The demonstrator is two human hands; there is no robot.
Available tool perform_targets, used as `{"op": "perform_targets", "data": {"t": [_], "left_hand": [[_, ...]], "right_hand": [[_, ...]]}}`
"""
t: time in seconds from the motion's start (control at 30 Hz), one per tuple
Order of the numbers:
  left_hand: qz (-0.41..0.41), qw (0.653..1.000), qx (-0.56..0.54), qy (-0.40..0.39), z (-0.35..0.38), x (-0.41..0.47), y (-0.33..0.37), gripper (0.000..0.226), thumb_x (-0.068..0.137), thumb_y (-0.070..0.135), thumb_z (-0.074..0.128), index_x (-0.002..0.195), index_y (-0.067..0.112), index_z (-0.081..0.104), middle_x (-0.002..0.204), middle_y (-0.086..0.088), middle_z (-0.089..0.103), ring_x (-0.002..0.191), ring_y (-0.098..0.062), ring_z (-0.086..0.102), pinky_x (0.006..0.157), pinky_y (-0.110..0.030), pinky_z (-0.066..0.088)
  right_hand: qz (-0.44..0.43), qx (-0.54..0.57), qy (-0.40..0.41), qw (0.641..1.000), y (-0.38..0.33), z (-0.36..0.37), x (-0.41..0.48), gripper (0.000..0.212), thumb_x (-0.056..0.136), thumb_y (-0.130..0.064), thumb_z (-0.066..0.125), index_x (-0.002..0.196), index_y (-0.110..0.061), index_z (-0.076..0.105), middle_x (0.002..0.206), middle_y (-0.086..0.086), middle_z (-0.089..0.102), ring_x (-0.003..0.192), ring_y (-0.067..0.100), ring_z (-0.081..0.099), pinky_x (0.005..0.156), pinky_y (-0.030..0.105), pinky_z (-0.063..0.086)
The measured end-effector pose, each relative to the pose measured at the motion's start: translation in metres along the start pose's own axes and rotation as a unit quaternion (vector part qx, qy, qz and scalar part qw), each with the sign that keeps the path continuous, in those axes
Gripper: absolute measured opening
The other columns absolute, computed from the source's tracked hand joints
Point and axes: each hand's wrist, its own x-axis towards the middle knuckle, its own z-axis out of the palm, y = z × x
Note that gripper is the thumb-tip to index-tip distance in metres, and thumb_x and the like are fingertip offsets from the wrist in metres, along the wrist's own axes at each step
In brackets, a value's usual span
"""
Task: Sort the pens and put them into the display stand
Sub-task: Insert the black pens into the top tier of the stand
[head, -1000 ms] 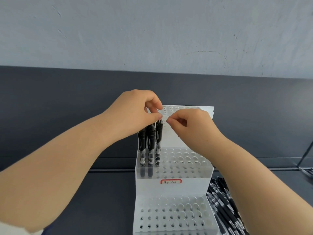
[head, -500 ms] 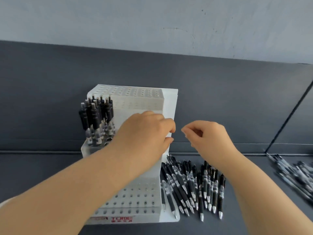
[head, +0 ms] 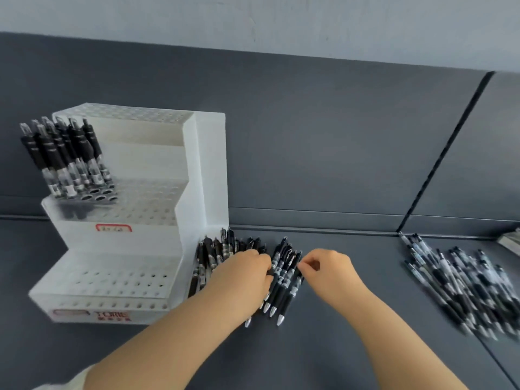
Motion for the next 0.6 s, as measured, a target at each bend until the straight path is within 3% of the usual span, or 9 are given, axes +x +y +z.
{"op": "perform_targets", "data": {"t": [0.1, 0.17, 0.23, 0.37, 0.5, 0.6], "left_hand": [[-0.027, 0.999, -0.01, 0.023, 0.018, 0.007, 0.004, 0.027, 0.097, 0.032, 0.041, 0.115, 0.017, 0.055, 0.112, 0.002, 0.052, 0.105, -0.016, 0.049, 0.088, -0.034, 0.046], [-0.043, 0.998, -0.005, 0.034, 0.023, 0.015, 0.003, 0.029, 0.097, 0.033, 0.041, 0.117, 0.016, 0.054, 0.113, 0.0, 0.05, 0.106, -0.017, 0.048, 0.09, -0.034, 0.046], [-0.058, 0.998, -0.003, 0.036, 0.026, 0.025, 0.003, 0.031, 0.097, 0.033, 0.041, 0.118, 0.014, 0.053, 0.115, -0.003, 0.051, 0.107, -0.019, 0.049, 0.091, -0.034, 0.045], [-0.088, 0.996, -0.013, 0.028, 0.033, 0.05, 0.012, 0.033, 0.097, 0.032, 0.044, 0.12, 0.01, 0.053, 0.12, -0.007, 0.051, 0.111, -0.024, 0.05, 0.093, -0.035, 0.043], [-0.115, 0.993, -0.015, 0.009, 0.039, 0.067, 0.022, 0.035, 0.096, 0.034, 0.048, 0.118, 0.007, 0.052, 0.12, -0.011, 0.049, 0.111, -0.028, 0.051, 0.091, -0.037, 0.044], [-0.137, 0.99, -0.016, -0.001, 0.043, 0.075, 0.026, 0.035, 0.096, 0.034, 0.049, 0.114, 0.004, 0.052, 0.118, -0.013, 0.049, 0.107, -0.03, 0.053, 0.086, -0.037, 0.044]], "right_hand": [[0.053, 0.007, -0.012, 0.999, 0.017, 0.01, 0.013, 0.025, 0.093, -0.029, 0.054, 0.108, -0.01, 0.056, 0.101, 0.006, 0.065, 0.091, 0.021, 0.059, 0.074, 0.025, 0.047], [0.082, 0.0, -0.025, 0.996, 0.023, 0.015, 0.021, 0.034, 0.093, -0.033, 0.053, 0.114, -0.006, 0.05, 0.108, 0.01, 0.062, 0.099, 0.026, 0.058, 0.075, 0.028, 0.045], [0.1, -0.019, -0.039, 0.994, 0.026, 0.018, 0.03, 0.035, 0.093, -0.038, 0.052, 0.105, -0.005, 0.048, 0.1, 0.011, 0.06, 0.095, 0.03, 0.057, 0.069, 0.028, 0.042], [0.116, -0.061, -0.082, 0.988, 0.029, 0.02, 0.046, 0.046, 0.088, -0.043, 0.054, 0.064, -0.012, 0.03, 0.064, 0.002, 0.042, 0.069, 0.027, 0.046, 0.049, 0.025, 0.03], [0.112, -0.088, -0.103, 0.984, 0.026, 0.015, 0.05, 0.037, 0.087, -0.033, 0.052, 0.06, -0.011, 0.04, 0.06, 0.002, 0.045, 0.06, 0.024, 0.045, 0.052, 0.024, 0.033], [0.108, -0.078, -0.101, 0.986, 0.025, 0.014, 0.047, 0.035, 0.084, -0.026, 0.052, 0.057, -0.012, 0.034, 0.055, 0.001, 0.04, 0.05, 0.019, 0.036, 0.046, 0.023, 0.027]]}}
